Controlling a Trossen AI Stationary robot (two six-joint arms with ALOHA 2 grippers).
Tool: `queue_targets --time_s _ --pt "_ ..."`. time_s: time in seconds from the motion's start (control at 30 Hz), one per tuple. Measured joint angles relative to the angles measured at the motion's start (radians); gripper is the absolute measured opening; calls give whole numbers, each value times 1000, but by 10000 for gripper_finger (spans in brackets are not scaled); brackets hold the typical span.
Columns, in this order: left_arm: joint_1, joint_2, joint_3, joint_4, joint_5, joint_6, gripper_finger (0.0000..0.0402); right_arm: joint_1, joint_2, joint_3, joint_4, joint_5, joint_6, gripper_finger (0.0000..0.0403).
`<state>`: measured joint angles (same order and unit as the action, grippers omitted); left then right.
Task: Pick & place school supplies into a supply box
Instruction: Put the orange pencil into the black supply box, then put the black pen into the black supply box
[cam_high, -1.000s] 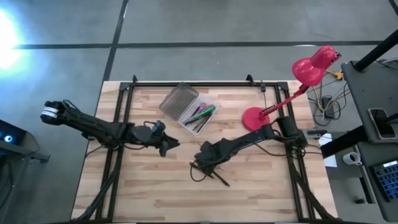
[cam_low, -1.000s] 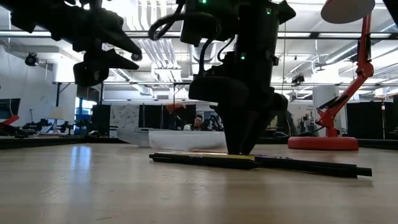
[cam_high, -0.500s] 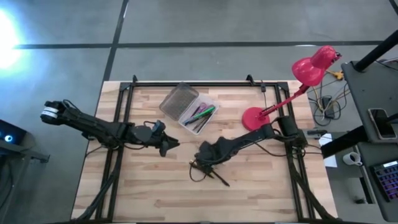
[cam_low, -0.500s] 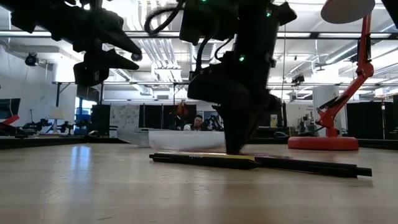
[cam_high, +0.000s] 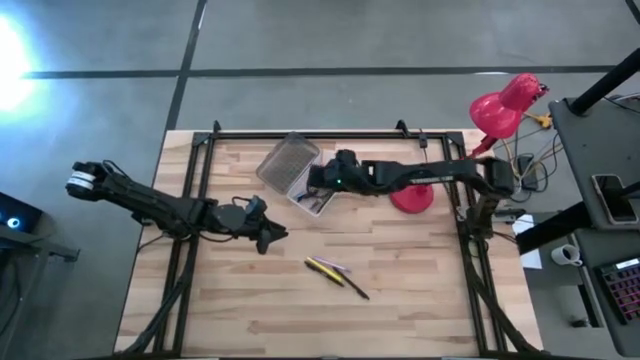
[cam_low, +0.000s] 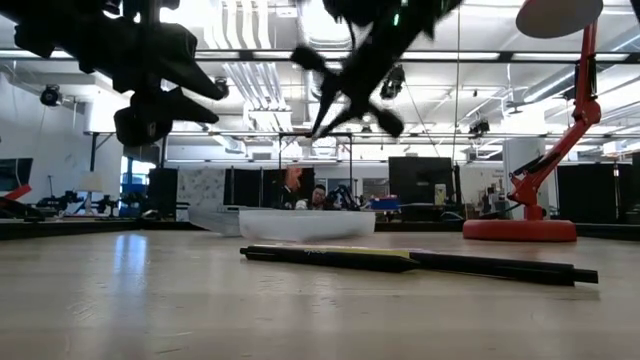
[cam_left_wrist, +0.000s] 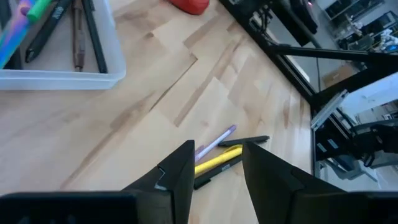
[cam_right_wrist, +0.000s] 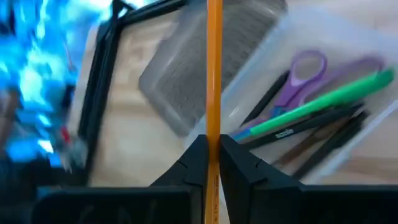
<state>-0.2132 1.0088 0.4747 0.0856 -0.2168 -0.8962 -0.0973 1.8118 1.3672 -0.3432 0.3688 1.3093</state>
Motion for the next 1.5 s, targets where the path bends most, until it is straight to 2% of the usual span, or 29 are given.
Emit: queue_targets --time_s 0.1,0.37,0.5,0.8,0.93,1.13,1.23,1.4,1.5 --pt "-8 2 0 0 1 0 118 -52 49 -57 139 -19 160 28" --pt "-35 2 0 1 -1 0 118 -116 157 -60 111 -87 312 29" --pt "-34 2 0 1 -21 5 118 -107 183 -30 128 -159 323 44" --pt "-33 9 0 -5 -36 22 118 -102 193 -18 74 -169 321 107" --pt "-33 24 0 0 -37 23 118 -106 179 -19 62 -218 223 134" --pt "-34 77 0 21 5 129 118 -35 53 -21 50 -213 -269 157" --pt "-35 125 8 23 31 176 118 17 -20 -22 -28 -190 -448 159" --pt "-35 227 72 28 82 266 118 101 -127 -29 -230 -135 -566 159" --pt "-35 308 138 22 151 375 118 159 -191 -54 -322 -117 -610 160"
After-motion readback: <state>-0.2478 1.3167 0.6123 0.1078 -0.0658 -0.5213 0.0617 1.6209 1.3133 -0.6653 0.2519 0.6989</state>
